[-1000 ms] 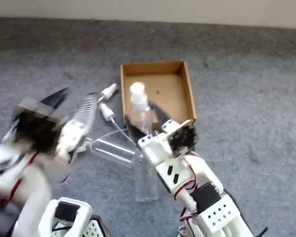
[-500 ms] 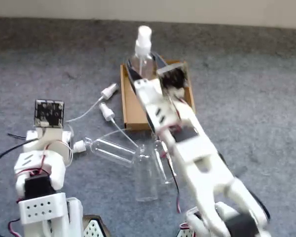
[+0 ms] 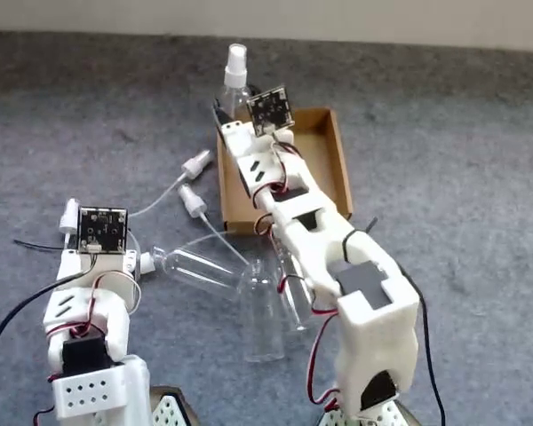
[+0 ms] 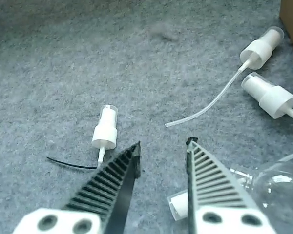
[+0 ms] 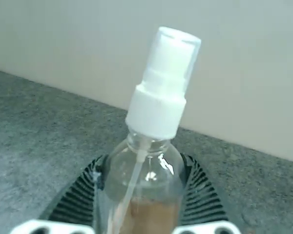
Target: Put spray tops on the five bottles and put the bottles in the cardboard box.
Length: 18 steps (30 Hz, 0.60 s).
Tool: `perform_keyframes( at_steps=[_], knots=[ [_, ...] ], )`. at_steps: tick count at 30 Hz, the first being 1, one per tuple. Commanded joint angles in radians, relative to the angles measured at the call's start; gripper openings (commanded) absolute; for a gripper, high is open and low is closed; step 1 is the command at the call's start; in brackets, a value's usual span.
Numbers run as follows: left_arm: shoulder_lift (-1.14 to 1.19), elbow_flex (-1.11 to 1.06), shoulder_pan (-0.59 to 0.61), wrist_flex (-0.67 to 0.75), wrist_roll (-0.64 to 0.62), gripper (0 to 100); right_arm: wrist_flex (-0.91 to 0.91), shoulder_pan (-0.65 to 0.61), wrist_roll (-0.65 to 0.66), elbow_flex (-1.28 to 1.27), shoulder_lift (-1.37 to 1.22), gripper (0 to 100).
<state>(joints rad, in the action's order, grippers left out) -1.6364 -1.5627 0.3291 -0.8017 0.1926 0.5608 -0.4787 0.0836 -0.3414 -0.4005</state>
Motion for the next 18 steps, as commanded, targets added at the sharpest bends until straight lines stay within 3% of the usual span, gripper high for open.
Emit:
perform_keyframes(
  at_steps=[1, 7, 18],
  knots=[
    [-0.030, 0.007, -0.019, 0.026, 0.003, 15, 0.094, 0.021, 0.000, 0.061, -0.012, 0.4],
    [-0.030, 0.007, -0.019, 0.026, 0.003, 15, 0.194, 0.028, 0.000, 0.068, -0.111, 0.4],
    [-0.030, 0.005, -0.019, 0.026, 0.003, 15, 0.196, 0.027, 0.000, 0.062, -0.166, 0.7]
  ],
)
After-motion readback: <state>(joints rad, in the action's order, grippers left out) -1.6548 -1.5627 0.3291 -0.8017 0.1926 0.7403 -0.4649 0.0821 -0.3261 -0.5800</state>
